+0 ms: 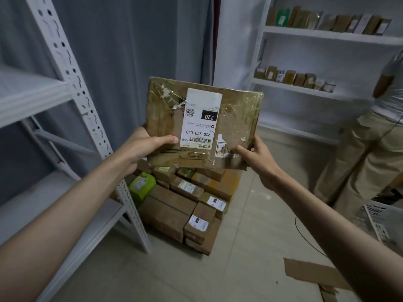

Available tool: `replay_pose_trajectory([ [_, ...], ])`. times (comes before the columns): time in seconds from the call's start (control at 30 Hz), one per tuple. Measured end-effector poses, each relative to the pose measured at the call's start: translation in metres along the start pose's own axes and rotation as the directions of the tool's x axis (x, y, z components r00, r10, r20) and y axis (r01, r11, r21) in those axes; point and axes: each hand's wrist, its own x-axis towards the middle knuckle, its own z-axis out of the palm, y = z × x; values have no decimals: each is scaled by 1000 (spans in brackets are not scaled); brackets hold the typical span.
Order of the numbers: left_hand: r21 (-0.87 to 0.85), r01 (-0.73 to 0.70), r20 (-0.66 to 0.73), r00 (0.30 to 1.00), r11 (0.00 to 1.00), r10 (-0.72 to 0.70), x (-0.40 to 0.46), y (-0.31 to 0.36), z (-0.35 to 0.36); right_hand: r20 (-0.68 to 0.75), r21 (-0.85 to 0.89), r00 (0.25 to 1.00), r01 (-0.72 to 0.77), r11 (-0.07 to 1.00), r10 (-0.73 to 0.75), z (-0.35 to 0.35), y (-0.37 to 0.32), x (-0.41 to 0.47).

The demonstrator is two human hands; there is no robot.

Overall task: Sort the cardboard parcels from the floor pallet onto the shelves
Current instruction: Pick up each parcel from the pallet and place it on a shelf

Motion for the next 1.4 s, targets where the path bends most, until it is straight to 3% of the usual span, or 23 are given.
replay_pose_trajectory([
  [0.23, 47, 95, 46, 994, 994, -97, 85, -40, 18, 18, 16, 993, -121, 993, 120, 16, 62, 71],
  [0.53, 51, 268, 107, 956, 962, -272, 268, -123, 22, 69, 22, 934, -352, 936, 350, 72, 149, 219],
  [0.7, 151, 390, 152, 899, 908, -411, 348, -188, 24, 63, 48, 846, -532, 845, 529, 110, 212, 262],
  [0.9, 249, 507, 208, 804, 825, -557, 391, -256, 47, 116, 25, 668, -742, 670, 735, 133, 274, 271],
  [1.17, 349, 505, 216, 777, 789, -592, 430, -318, 80, 124, -40, 536, -838, 544, 835, 147, 345, 295],
  [1.4, 456, 489, 142, 785, 744, -603, 486, -388, 110, 157, -63, 463, -877, 477, 872, 162, 423, 345],
])
